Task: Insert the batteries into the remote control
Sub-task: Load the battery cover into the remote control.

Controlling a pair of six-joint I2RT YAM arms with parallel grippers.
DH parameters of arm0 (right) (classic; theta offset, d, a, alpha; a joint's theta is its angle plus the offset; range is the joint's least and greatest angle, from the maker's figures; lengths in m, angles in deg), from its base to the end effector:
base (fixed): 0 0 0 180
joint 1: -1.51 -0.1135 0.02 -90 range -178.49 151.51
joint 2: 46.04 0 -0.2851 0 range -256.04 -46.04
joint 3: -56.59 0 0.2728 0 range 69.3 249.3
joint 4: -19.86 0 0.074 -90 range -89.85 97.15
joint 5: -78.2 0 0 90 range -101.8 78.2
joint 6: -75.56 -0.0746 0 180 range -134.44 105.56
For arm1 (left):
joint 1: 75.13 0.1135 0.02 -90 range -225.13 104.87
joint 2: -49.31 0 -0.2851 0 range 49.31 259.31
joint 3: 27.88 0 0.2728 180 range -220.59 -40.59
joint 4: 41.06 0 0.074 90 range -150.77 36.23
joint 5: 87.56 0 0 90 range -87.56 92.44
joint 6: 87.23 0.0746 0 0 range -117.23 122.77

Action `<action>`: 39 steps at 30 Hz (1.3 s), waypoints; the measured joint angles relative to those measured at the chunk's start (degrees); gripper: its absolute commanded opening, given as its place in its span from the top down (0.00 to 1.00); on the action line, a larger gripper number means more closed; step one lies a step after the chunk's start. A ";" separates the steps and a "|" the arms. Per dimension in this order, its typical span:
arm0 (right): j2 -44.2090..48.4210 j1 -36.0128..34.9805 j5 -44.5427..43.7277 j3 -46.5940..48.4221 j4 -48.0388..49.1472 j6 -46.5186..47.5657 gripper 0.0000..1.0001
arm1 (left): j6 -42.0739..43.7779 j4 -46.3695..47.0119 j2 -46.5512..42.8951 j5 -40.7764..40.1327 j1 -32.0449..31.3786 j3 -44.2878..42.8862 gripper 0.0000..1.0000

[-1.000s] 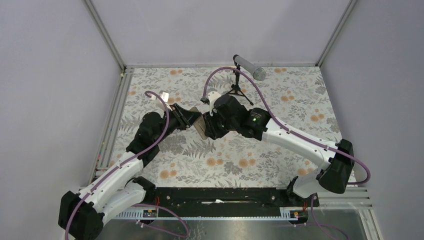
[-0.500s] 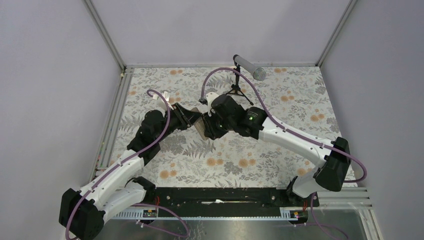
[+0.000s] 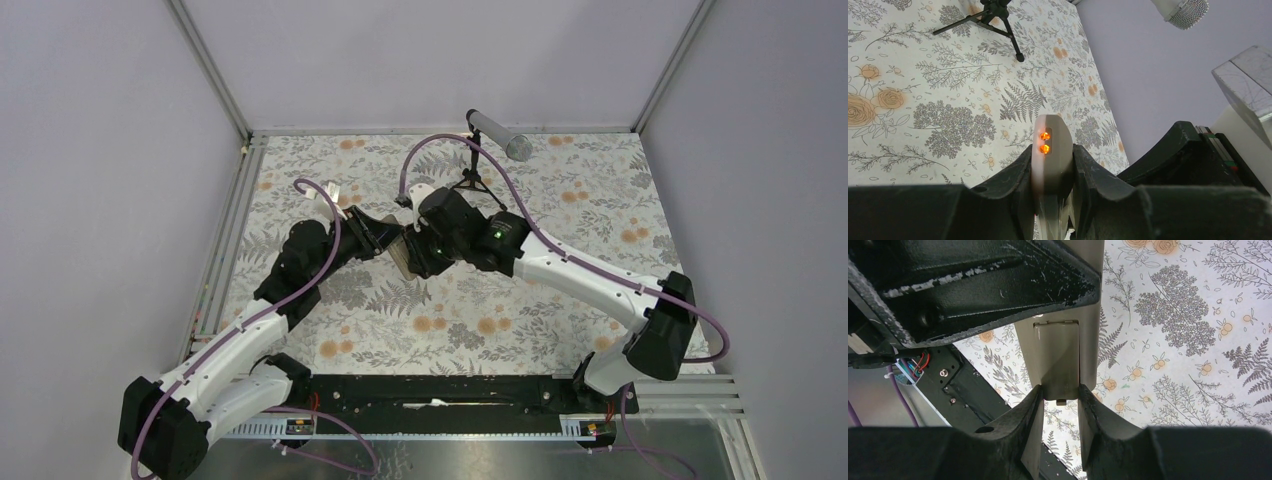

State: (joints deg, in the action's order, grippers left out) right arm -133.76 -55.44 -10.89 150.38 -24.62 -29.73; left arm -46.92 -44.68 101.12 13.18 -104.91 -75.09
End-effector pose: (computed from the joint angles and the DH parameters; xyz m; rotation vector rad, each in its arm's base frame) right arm 0.2152 0.3329 0.3349 -0.8388 2.1793 0.6803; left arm 0.2200 -0.1419 0.2946 -0.1721 1.8542 -1.1615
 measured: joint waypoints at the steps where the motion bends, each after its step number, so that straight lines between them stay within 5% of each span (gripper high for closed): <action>1: -0.24 0.00 0.00 0.37 -0.31 0.02 0.74 | 0.11 0.00 0.00 0.00 0.00 -0.02 1.00; 18: -2.99 0.00 0.68 6.80 -7.28 -0.90 0.65 | -2.95 0.35 0.00 1.86 0.44 0.00 1.00; 39: -4.37 0.00 2.56 13.38 -13.22 -1.95 0.33 | -13.31 0.04 -0.22 7.10 3.69 0.00 1.00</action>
State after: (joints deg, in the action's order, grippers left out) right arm -138.13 -55.44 -8.33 163.75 -37.84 -31.67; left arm -60.23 -44.64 100.90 20.28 -101.21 -75.09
